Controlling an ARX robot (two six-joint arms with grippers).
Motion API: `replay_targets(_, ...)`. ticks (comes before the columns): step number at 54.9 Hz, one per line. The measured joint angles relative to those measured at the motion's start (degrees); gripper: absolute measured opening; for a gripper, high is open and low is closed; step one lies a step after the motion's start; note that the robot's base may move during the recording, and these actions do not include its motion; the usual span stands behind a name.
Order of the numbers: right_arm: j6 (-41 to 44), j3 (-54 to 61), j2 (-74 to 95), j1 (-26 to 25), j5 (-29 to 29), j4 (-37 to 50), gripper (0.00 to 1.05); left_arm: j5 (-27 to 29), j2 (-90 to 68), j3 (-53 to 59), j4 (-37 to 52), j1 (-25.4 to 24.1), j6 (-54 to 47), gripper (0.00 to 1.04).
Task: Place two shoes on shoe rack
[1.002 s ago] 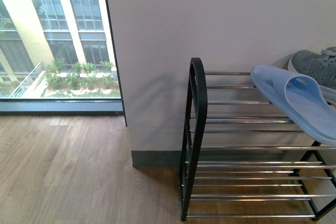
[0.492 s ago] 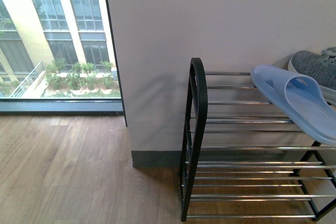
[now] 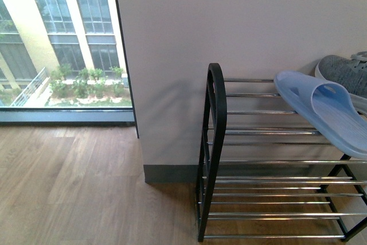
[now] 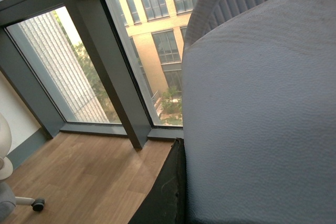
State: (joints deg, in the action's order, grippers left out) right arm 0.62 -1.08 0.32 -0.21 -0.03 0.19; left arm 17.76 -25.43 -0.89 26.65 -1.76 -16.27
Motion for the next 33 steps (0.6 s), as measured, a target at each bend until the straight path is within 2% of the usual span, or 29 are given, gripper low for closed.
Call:
replay_targets(4,0.0,0.0,0.0,0.0,-0.2,0.0,0.71,0.2,0.0,0.0,0.0,0.0,0.0,0.02)
replay_targets(9,0.0,0.0,0.0,0.1,-0.2,0.0,0.92,0.1,0.0,0.0,0.0,0.0,0.0,0.02)
replay_targets(11,0.0,0.0,0.0,0.1,-0.2,0.0,0.96,0.0,0.0,0.0,0.0,0.0,0.0,0.02)
replay_targets(33,0.0,0.0,0.0,0.1,0.1,-0.1,0.95,0.0,0.0,0.0,0.0,0.0,0.0,0.02)
